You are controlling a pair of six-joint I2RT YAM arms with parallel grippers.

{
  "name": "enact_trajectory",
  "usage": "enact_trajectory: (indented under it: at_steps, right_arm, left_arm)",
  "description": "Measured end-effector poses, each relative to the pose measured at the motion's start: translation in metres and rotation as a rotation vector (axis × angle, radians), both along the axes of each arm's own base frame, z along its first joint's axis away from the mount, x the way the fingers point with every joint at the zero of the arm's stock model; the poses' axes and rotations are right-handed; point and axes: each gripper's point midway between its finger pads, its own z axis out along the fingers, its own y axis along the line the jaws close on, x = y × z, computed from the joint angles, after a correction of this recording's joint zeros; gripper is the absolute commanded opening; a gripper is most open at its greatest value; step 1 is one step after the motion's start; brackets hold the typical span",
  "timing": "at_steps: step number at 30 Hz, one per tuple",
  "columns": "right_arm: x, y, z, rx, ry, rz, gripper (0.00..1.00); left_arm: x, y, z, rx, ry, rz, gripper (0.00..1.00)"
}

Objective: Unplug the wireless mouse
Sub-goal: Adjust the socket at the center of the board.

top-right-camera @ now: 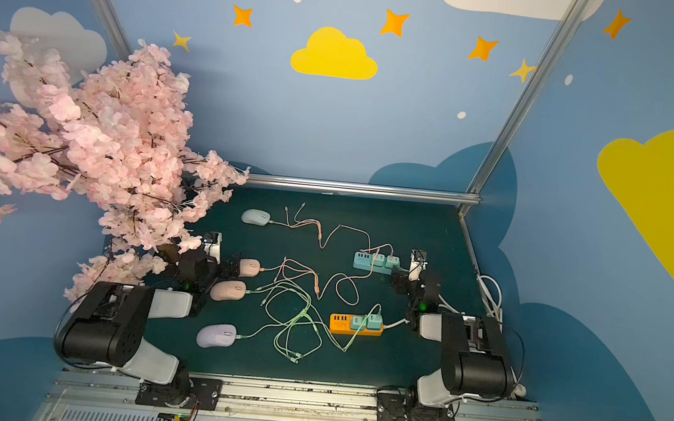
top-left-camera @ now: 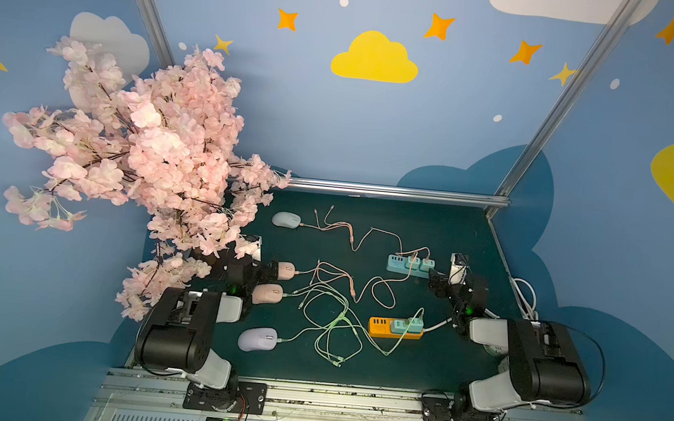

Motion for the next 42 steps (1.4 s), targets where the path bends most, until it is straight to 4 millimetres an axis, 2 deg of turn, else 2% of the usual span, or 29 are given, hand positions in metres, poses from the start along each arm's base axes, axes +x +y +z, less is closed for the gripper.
enact_trajectory:
  at_steps: [42]
  right_arm:
    - [0.0016,-0.0001,0.0038,-0.015,-0.018,-0.008,0.99]
  left_arm:
    - [0.0,0.0005,-0.0001,0.003,0.0,0.0,0.99]
